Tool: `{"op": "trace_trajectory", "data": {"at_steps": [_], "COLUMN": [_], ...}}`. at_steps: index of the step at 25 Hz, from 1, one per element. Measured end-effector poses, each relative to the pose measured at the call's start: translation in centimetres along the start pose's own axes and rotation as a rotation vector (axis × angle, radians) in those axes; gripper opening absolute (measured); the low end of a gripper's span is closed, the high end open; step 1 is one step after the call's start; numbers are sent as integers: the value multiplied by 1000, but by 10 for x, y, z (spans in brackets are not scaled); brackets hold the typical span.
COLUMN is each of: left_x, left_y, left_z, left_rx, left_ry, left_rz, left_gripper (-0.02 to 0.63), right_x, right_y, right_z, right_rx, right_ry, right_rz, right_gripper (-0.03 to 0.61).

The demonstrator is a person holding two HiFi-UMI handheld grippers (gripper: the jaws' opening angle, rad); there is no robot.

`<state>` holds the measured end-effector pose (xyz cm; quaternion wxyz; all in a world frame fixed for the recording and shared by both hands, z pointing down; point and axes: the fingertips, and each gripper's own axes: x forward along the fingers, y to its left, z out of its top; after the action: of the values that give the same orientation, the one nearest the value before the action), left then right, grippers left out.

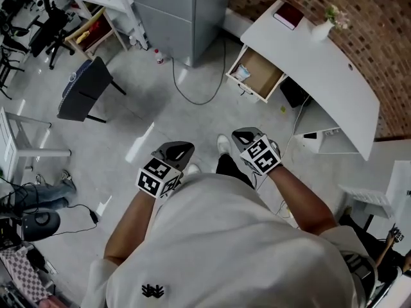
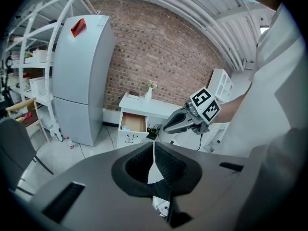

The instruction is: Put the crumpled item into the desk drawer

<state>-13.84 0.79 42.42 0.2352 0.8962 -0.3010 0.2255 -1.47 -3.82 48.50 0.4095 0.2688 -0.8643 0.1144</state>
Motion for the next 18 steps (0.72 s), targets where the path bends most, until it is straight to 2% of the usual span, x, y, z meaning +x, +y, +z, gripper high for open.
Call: {"op": "trace_trajectory", "data": {"at_steps": [18], "left_x": [-20], "left_y": [-16], "left_z": [-29], "left_rx": [31], "left_ry": [3], "left_rz": [-46], "left_gripper": [29], "right_x": [-24], "right_y": [58], "right_z": [9], "right_rx": [6], "right_ry": [-48], "right_rz": [-17], "right_gripper": [29]}}
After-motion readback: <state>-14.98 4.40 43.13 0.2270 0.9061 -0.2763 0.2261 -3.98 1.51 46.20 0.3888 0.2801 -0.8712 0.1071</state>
